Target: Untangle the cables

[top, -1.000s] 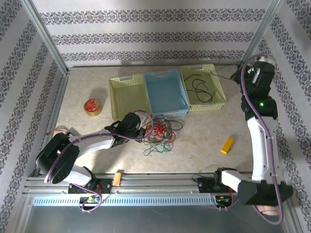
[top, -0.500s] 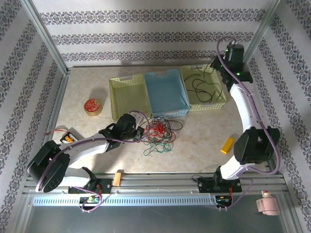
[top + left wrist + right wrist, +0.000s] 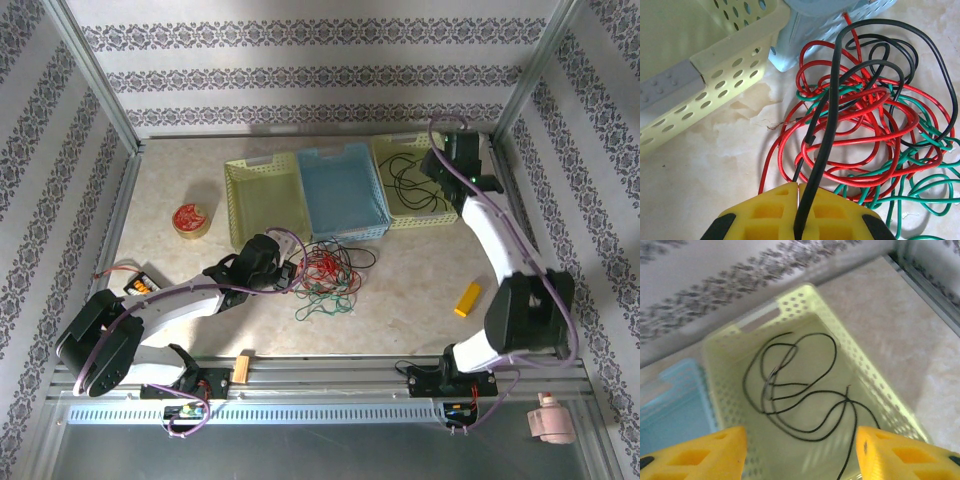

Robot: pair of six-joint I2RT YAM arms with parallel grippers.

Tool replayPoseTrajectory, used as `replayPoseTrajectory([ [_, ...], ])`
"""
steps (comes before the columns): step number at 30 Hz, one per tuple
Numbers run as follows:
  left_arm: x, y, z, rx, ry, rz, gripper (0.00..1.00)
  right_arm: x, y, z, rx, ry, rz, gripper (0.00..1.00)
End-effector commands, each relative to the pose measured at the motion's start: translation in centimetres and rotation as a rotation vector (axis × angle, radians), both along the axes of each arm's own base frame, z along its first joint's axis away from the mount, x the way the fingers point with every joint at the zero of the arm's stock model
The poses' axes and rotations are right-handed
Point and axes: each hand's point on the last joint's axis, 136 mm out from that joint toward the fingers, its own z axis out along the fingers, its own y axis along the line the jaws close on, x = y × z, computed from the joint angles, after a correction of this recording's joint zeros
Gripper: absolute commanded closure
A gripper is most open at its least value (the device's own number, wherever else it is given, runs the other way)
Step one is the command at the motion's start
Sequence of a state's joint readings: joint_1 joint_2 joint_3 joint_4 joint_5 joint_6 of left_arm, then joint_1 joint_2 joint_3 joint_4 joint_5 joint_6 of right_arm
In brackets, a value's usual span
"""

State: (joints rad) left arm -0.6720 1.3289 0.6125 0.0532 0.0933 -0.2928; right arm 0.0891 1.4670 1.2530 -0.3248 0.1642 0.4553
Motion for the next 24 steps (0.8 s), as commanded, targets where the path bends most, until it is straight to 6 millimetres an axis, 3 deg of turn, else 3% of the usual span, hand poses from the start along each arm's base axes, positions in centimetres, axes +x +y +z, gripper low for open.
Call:
replayPoseTrajectory([
  [1,0.8,0.0,0.6,-0.016,-0.012,0.021,1.00,-3.4,6.4,0.3,0.021,-0.020,0.271,0.41],
  [5,0.9,-0.1,0.5,-0.012,-0.007,0.016,1.00,-10.6,16.6,-4.4,0.094,0.112,0.687,0.41],
  [8,1.0,0.0,0.6,-0.009,-0.011,0.026,1.00,-14.9,20.4,-8.5,0.097,0.215,0.808,0.41],
  [11,1.0,0.0,0.8,-0.013,-0.019,0.025,1.00,-16.4,20.9,-12.3,0.086,0.309,0.780,0.41],
  [13,1.1,0.0,1.3,-0.021,-0.030,0.028,1.00,-16.4,20.8,-13.6,0.081,0.342,0.760,0.42],
  [24,1.1,-0.6,3.3,-0.060,-0.051,0.008,1.00,-13.9,20.3,-16.4,0.044,0.380,0.696,0.69],
])
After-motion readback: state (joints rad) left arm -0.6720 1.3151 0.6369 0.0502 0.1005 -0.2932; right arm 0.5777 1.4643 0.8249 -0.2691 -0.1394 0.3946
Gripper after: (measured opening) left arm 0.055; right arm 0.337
